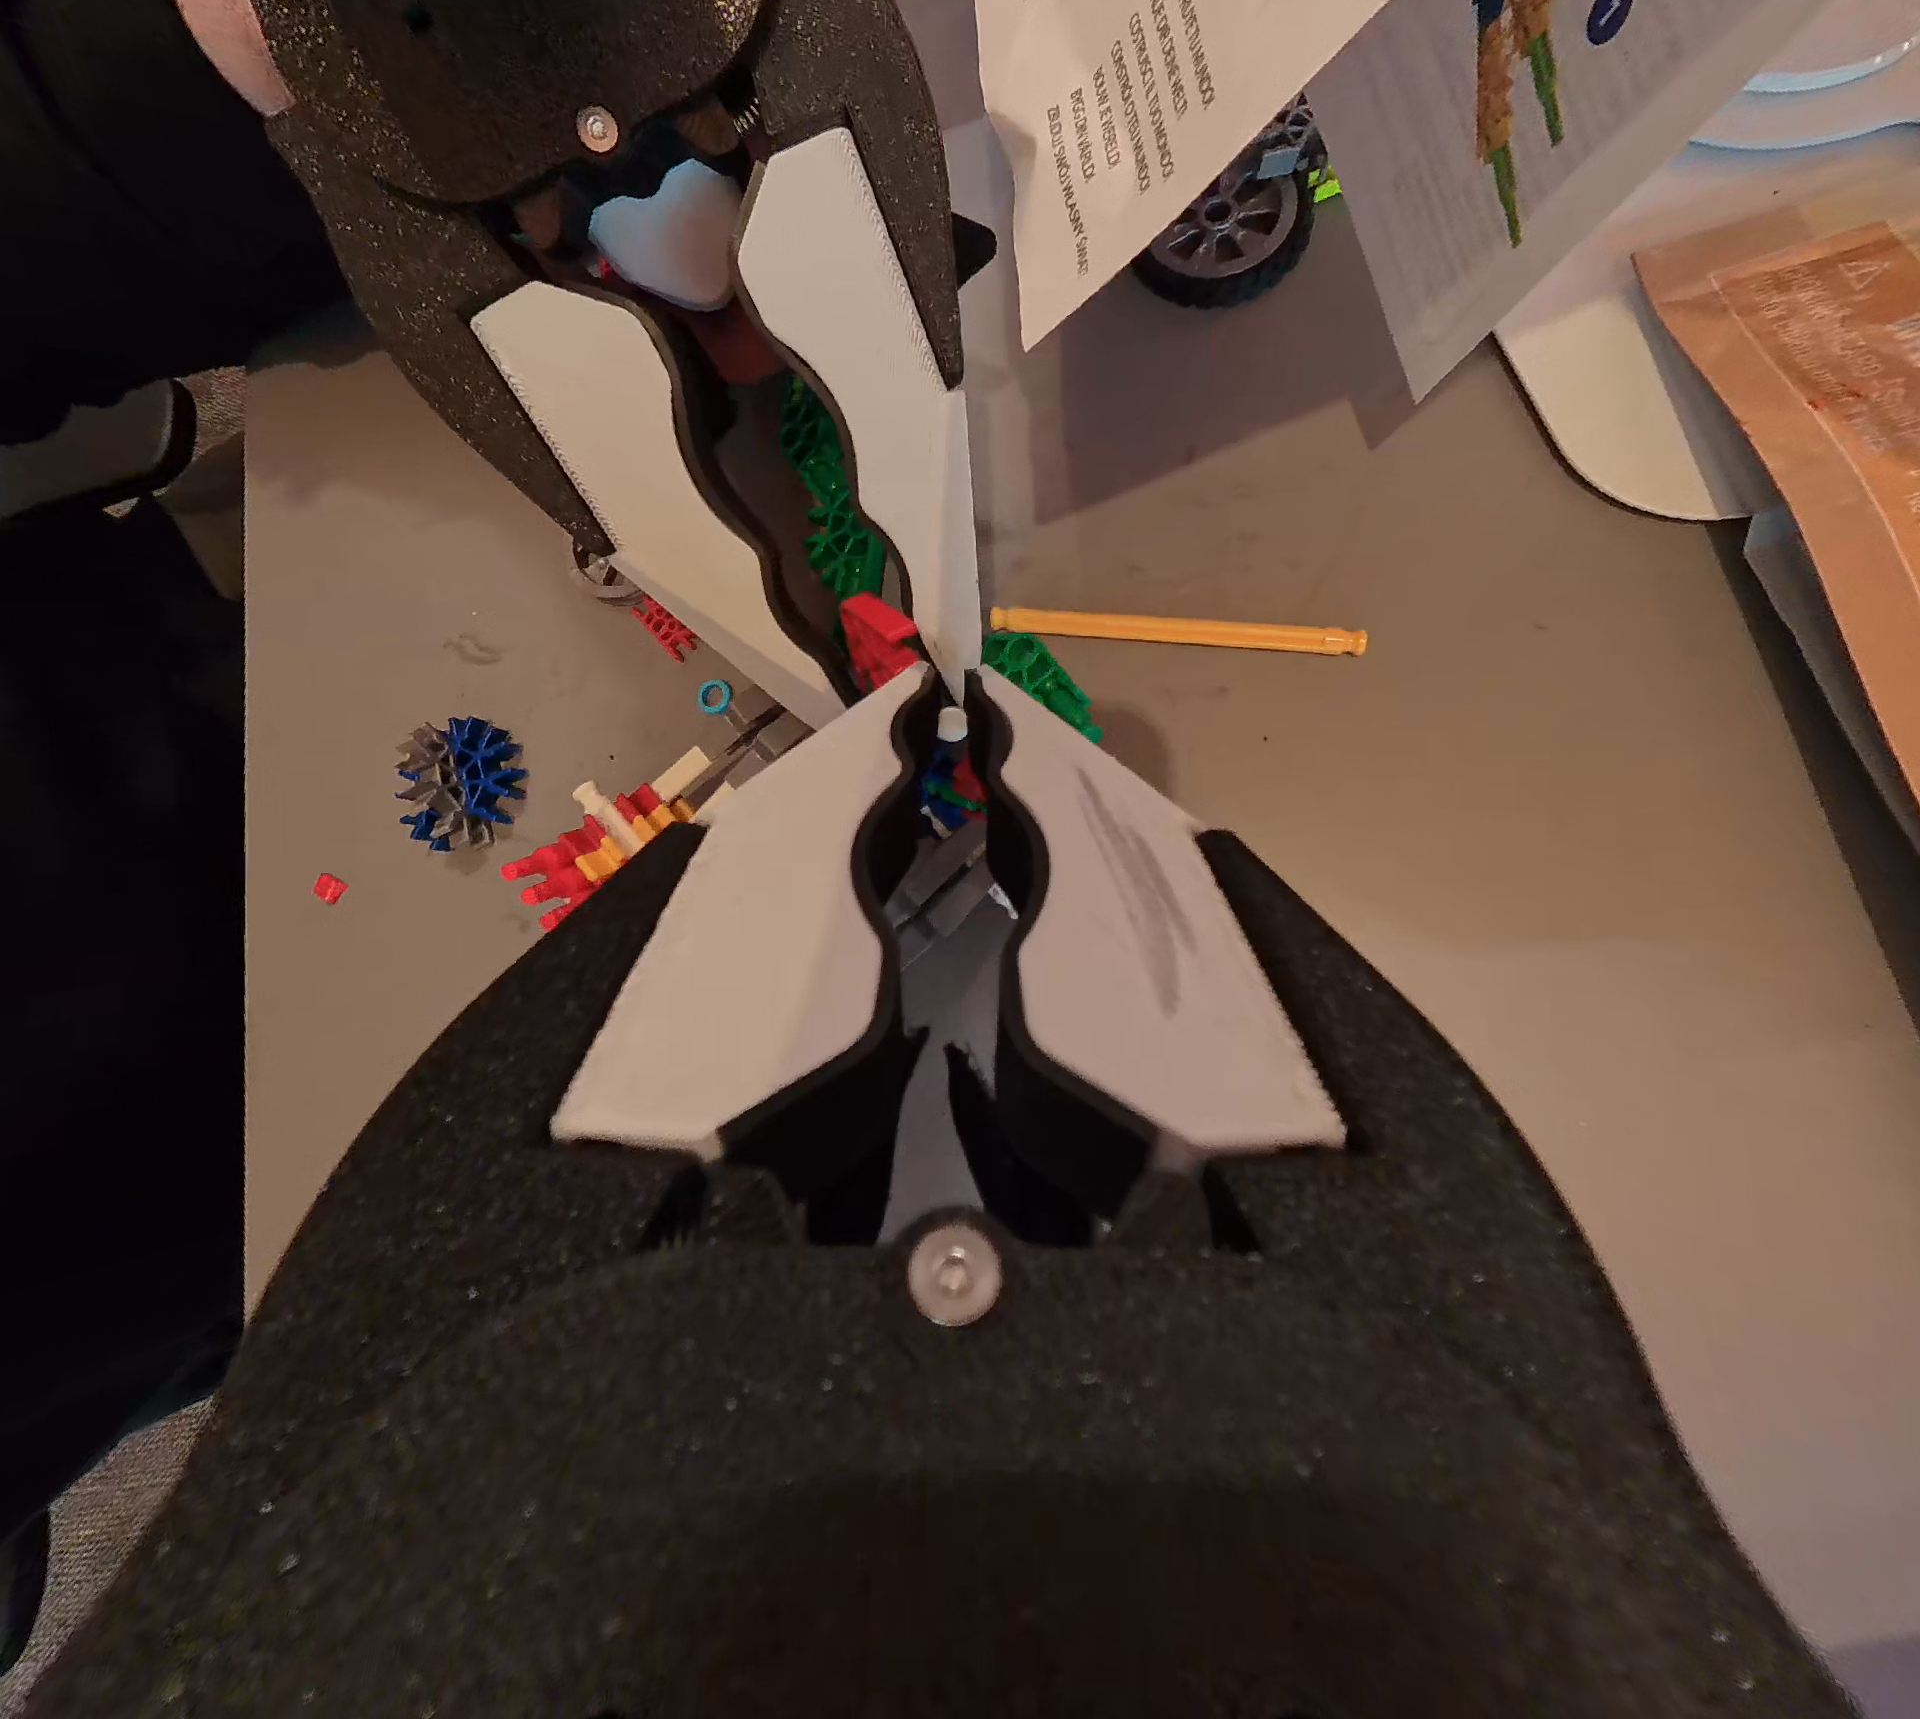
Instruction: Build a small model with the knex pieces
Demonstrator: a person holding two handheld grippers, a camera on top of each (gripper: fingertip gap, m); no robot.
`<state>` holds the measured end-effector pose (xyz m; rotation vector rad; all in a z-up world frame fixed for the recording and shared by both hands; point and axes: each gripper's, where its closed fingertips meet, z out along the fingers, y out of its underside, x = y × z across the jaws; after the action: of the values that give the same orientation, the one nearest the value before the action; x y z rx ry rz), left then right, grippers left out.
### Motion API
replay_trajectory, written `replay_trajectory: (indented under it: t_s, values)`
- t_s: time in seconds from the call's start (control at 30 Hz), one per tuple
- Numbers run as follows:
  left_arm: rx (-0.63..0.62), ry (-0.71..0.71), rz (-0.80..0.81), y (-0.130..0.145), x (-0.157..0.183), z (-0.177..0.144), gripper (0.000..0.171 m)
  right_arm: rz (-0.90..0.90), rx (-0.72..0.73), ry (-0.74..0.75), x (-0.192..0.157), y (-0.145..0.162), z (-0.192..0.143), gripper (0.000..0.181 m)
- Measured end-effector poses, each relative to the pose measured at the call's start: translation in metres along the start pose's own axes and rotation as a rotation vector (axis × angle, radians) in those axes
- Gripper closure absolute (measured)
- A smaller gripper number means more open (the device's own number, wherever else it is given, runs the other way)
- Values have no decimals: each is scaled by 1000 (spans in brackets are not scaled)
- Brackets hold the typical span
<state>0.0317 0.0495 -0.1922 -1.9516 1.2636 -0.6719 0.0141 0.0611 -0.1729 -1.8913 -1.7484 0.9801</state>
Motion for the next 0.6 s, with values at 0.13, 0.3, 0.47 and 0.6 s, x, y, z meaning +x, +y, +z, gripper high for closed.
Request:
replay_trajectory:
  t_s: [0.13,0.3,0.47,0.6]
  values:
    - [8,17,-5,0,2,1,156,9,5,-6,0,1,0,177]
    - [12,33,-20,0,2,2,156,17,17,-8,1,1,0,177]
    - [17,45,-39,0,3,3,155,12,22,-6,1,2,0,177]
    - [3,31,-7,0,4,3,153,8,19,-16,-1,3,-1,177]
